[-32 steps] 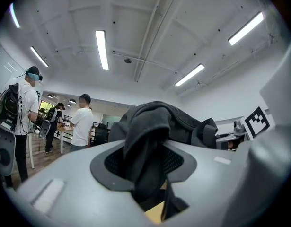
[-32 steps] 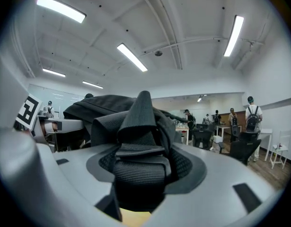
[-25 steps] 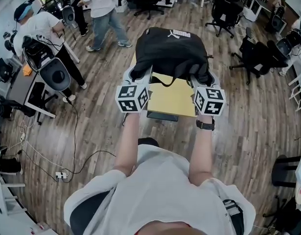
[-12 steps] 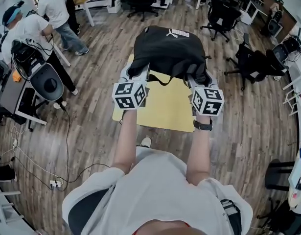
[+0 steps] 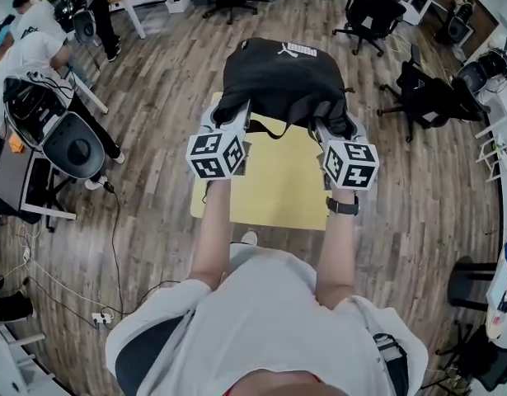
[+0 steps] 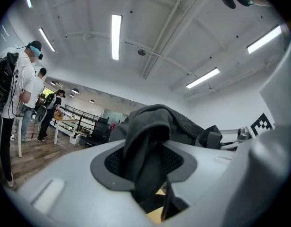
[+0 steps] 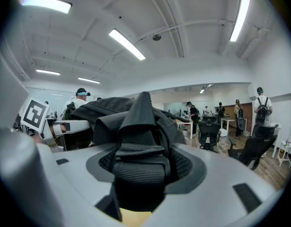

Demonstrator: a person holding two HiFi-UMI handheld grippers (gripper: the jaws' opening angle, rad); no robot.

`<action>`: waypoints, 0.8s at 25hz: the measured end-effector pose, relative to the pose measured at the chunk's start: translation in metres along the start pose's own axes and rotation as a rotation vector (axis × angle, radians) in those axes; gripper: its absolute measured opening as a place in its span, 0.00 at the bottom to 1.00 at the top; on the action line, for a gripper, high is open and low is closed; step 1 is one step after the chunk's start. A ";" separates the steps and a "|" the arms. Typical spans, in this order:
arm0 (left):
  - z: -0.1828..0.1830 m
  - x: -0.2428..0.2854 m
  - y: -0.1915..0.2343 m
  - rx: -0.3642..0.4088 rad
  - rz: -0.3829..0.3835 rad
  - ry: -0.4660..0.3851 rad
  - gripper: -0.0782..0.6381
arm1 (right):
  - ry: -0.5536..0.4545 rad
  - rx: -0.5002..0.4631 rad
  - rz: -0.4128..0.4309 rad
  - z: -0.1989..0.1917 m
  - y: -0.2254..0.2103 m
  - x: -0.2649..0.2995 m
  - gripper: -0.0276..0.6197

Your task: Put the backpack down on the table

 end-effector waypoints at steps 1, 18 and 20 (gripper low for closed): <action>-0.003 0.007 0.004 -0.005 -0.003 0.000 0.32 | 0.002 -0.001 -0.005 -0.002 -0.002 0.007 0.43; -0.053 0.066 0.082 -0.018 -0.048 0.083 0.32 | 0.065 0.059 -0.086 -0.064 0.002 0.091 0.43; -0.060 0.072 0.088 -0.038 -0.040 0.104 0.32 | 0.093 0.057 -0.091 -0.067 0.001 0.099 0.43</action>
Point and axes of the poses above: the fingertips, and each gripper's own axes: x forward along the fingers, y to its left, z out of its top, the point moved 9 cm from there along -x, backward along the fingers, and after that the axes turned 15 degrees about -y, right-handed, at the moved point
